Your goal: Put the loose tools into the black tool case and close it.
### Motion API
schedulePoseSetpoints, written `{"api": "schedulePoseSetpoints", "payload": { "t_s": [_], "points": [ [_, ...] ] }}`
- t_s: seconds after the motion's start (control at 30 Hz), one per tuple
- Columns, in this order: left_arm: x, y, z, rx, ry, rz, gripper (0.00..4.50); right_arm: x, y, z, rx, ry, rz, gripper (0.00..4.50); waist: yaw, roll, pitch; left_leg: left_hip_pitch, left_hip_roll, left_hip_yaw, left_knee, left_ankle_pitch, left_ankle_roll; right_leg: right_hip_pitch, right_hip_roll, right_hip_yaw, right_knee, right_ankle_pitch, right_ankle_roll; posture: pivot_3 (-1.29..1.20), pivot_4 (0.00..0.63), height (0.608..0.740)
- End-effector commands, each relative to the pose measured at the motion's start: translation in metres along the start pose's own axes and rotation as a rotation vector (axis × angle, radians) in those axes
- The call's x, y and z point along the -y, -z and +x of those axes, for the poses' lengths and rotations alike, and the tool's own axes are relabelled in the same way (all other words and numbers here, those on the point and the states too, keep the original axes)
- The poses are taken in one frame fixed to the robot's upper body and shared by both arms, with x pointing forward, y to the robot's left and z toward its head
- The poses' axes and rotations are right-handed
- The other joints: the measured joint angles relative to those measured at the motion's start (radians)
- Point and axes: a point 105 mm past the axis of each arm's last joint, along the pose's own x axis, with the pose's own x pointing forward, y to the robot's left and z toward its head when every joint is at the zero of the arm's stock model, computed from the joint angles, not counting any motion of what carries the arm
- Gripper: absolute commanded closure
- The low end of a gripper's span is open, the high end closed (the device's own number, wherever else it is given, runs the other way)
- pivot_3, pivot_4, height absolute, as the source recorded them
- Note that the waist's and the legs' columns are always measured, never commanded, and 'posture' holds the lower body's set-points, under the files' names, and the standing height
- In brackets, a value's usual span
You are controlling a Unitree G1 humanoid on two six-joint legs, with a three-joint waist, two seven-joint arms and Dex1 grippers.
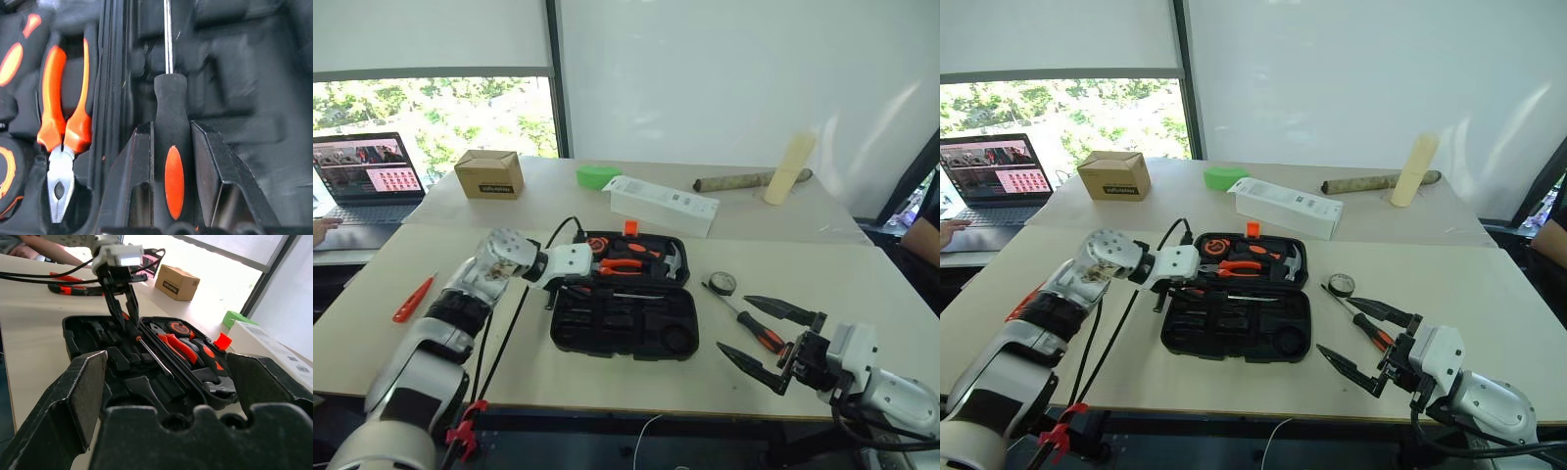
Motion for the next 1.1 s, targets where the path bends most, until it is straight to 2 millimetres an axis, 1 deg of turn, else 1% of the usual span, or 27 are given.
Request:
{"api": "schedulePoseSetpoints", "payload": {
  "t_s": [0.03, 0.2, 0.37, 0.43, 0.47, 0.5, 0.53, 0.57, 0.67, 0.73, 0.83, 0.87, 0.9, 0.97, 1.0, 1.1],
  "points": [
    [-0.013, -0.007, 0.003, -0.014, -0.046, 0.039, 3.77, -0.002, -0.012, 0.001, 0.028, 0.017, -0.033, 0.0, 0.002, 0.0, 0.0, -0.001, 0.0, 0.0, 0.001, -0.001, 0.001, 0.0, 0.0, 0.0, 0.0, 0.0, 0.001, 0.0, 0.15, 0.74],
    [-0.016, -0.009, 0.012, -0.026, -0.055, 0.054, 3.77, -0.004, -0.012, 0.0, 0.026, 0.026, -0.031, 0.0, 0.004, 0.0, 0.0, -0.006, 0.0, -0.001, 0.008, -0.004, 0.006, -0.001, -0.002, -0.001, 0.0, 0.0, 0.005, 0.0, 0.15, 0.74],
    [-0.017, -0.008, 0.013, -0.046, -0.049, 0.098, 3.77, -0.007, -0.013, -0.001, 0.027, 0.026, -0.023, 0.0, 0.004, 0.0, 0.0, -0.009, 0.0, -0.002, 0.015, -0.006, 0.01, 0.0, -0.004, -0.001, 0.0, 0.001, 0.008, 0.0, 0.15, 0.74],
    [-0.018, -0.021, 0.013, 0.031, -0.06, 0.114, 2.86, -0.009, -0.012, -0.001, 0.024, 0.025, -0.013, 0.0, 0.004, 0.0, 0.0, -0.009, 0.0, -0.002, 0.016, -0.006, 0.01, 0.0, -0.004, -0.001, 0.0, 0.002, 0.009, 0.0, 0.15, 0.74],
    [-0.019, -0.029, 0.011, 0.088, -0.071, 0.114, 2.72, -0.01, -0.011, -0.001, 0.022, 0.024, -0.009, 0.0, 0.005, 0.0, 0.0, -0.009, 0.0, -0.002, 0.016, -0.006, 0.01, 0.0, -0.004, -0.001, 0.001, 0.002, 0.009, 0.0, 0.15, 0.74],
    [-0.02, -0.038, 0.008, 0.151, -0.088, 0.132, 2.36, -0.011, -0.011, -0.002, 0.02, 0.023, -0.005, 0.0, 0.005, 0.0, 0.0, -0.009, 0.0, -0.002, 0.016, -0.006, 0.01, 0.0, -0.004, -0.001, 0.001, 0.002, 0.009, 0.0, 0.15, 0.74],
    [-0.022, -0.044, 0.005, 0.193, -0.104, 0.134, 2.08, -0.012, -0.011, -0.002, 0.019, 0.022, -0.002, 0.0, 0.005, 0.0, 0.0, -0.009, 0.001, -0.003, 0.016, -0.006, 0.01, -0.001, -0.004, -0.001, 0.001, 0.002, 0.008, 0.0, 0.15, 0.74],
    [-0.023, -0.047, 0.001, 0.22, -0.119, 0.137, 1.67, -0.012, -0.01, -0.002, 0.016, 0.021, 0.002, 0.0, 0.004, 0.0, 0.0, -0.01, 0.001, -0.002, 0.016, -0.006, 0.01, -0.001, -0.004, -0.001, 0.001, 0.002, 0.008, 0.0, 0.15, 0.74],
    [-0.028, -0.047, -0.009, 0.261, -0.155, 0.097, 1.67, -0.014, -0.007, -0.003, 0.006, 0.018, 0.017, 0.0, 0.003, 0.0, 0.0, -0.01, 0.001, -0.003, 0.016, -0.006, 0.01, -0.001, -0.004, -0.001, 0.001, 0.002, 0.008, 0.0, 0.15, 0.74],
    [-0.025, -0.038, -0.011, 0.256, -0.145, 0.035, 1.67, -0.015, -0.005, -0.004, -0.001, 0.017, 0.026, 0.0, 0.001, 0.0, 0.0, -0.009, 0.0, -0.002, 0.016, -0.006, 0.01, -0.001, -0.004, -0.001, 0.001, 0.002, 0.008, 0.0, 0.15, 0.74],
    [-0.018, -0.029, -0.007, 0.261, -0.121, -0.029, 2.41, -0.015, -0.003, -0.003, -0.004, 0.018, 0.03, 0.0, -0.001, 0.0, 0.0, -0.008, 0.0, -0.002, 0.016, -0.006, 0.01, -0.001, -0.003, 0.0, 0.001, 0.002, 0.008, 0.0, 0.15, 0.74],
    [-0.017, -0.026, -0.004, 0.263, -0.119, -0.064, 2.78, -0.015, -0.003, -0.003, -0.004, 0.02, 0.03, 0.0, 0.001, 0.0, 0.0, -0.008, 0.0, -0.002, 0.016, -0.006, 0.01, 0.0, -0.003, 0.0, 0.001, 0.002, 0.008, 0.0, 0.15, 0.74],
    [-0.014, -0.023, -0.001, 0.259, -0.105, -0.098, 3.24, -0.014, -0.002, -0.003, -0.004, 0.021, 0.031, 0.0, 0.001, 0.0, 0.0, -0.008, 0.0, -0.002, 0.016, -0.006, 0.009, 0.0, -0.003, 0.0, 0.001, 0.002, 0.008, 0.0, 0.15, 0.74],
    [-0.011, -0.019, 0.005, 0.249, -0.109, -0.13, 3.93, -0.013, -0.002, -0.003, -0.005, 0.023, 0.03, 0.0, 0.004, 0.0, 0.0, -0.008, 0.0, -0.002, 0.017, -0.006, 0.009, 0.0, -0.003, 0.0, 0.002, 0.002, 0.009, 0.0, 0.15, 0.74],
    [-0.01, -0.015, 0.009, 0.231, -0.11, -0.152, 4.4, -0.012, -0.001, -0.002, -0.005, 0.024, 0.03, 0.0, 0.005, 0.0, 0.0, -0.009, 0.0, -0.002, 0.017, -0.006, 0.009, 0.0, -0.003, 0.0, 0.001, 0.002, 0.009, 0.0, 0.15, 0.74],
    [-0.008, -0.009, 0.016, 0.202, -0.12, -0.196, 4.46, -0.011, -0.001, -0.003, -0.006, 0.025, 0.027, 0.0, 0.007, 0.0, 0.0, -0.01, 0.0, -0.003, 0.018, -0.006, 0.01, 0.0, -0.004, -0.001, 0.001, 0.002, 0.009, 0.0, 0.15, 0.74]
  ]
}}
